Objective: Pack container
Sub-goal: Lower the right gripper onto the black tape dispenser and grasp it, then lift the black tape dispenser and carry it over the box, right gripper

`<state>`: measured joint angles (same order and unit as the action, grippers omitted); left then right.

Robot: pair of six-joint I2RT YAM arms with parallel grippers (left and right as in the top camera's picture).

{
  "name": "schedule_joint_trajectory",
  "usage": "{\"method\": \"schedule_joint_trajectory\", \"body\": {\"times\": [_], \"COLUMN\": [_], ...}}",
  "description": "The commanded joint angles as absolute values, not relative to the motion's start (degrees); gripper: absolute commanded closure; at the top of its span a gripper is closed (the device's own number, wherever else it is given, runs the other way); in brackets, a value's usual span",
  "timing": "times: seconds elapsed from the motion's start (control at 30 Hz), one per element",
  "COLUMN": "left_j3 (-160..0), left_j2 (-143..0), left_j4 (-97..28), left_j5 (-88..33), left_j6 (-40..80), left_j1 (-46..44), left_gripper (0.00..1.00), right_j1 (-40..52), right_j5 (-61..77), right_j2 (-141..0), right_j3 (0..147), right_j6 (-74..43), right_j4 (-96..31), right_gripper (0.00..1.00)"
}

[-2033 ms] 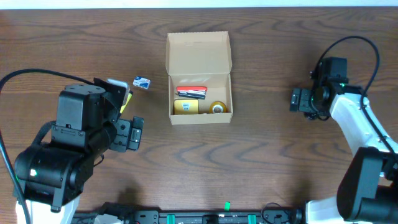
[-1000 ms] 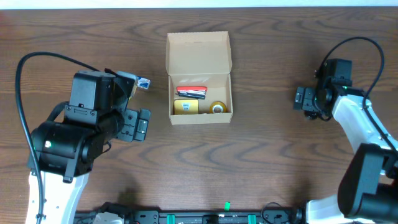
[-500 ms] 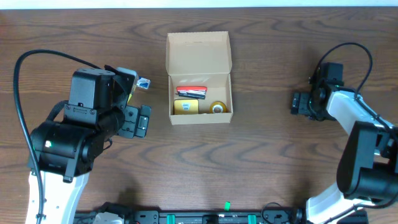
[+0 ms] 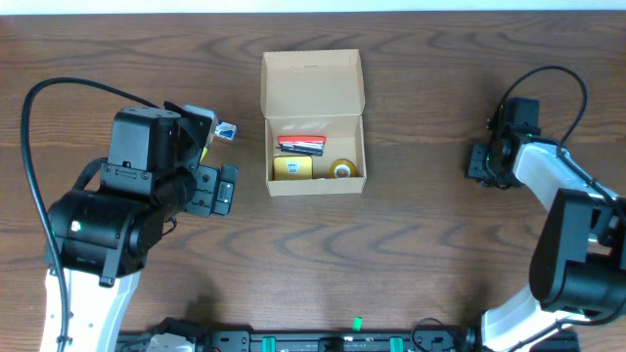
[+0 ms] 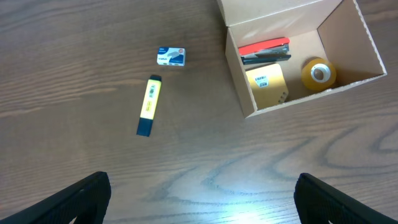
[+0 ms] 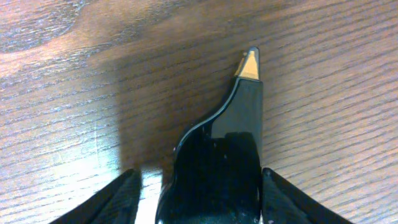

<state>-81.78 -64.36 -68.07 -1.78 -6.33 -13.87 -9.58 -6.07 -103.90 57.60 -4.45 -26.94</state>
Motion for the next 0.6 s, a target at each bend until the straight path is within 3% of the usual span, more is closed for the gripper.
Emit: {"method": "schedule_joint_trajectory", "body": {"times": [0.0, 0.27, 0.47, 0.57], "left_j3": [-82.28, -82.28, -82.28, -82.28], "left_j2": [-64.34, -64.34, -64.34, -64.34], "left_j4": [-67.99, -67.66, -67.07, -66.98], "left_j5": [-2.37, -2.39, -2.42, -2.39], "left_j6": [-7.31, -7.29, -7.29, -7.29], "left_j1": [-13.50, -13.50, -13.50, -13.50], "left_gripper": [0.05, 0.05, 0.05, 0.05], "right_j1": [-10.22, -10.22, -10.20, -10.17], "right_j5": [-6.61, -6.63, -5.63, -3.03], "right_j2": [-104.92, -104.92, -104.90, -104.86], "right_j3": [57.23, 57.23, 57.43, 58.39], "right_j6": [-5.43, -5.74, -5.72, -5.72], "right_j4": [-26.76, -26.30, -25.71, -26.59], "right_gripper": [0.43, 0.61, 0.98, 0.99]}}
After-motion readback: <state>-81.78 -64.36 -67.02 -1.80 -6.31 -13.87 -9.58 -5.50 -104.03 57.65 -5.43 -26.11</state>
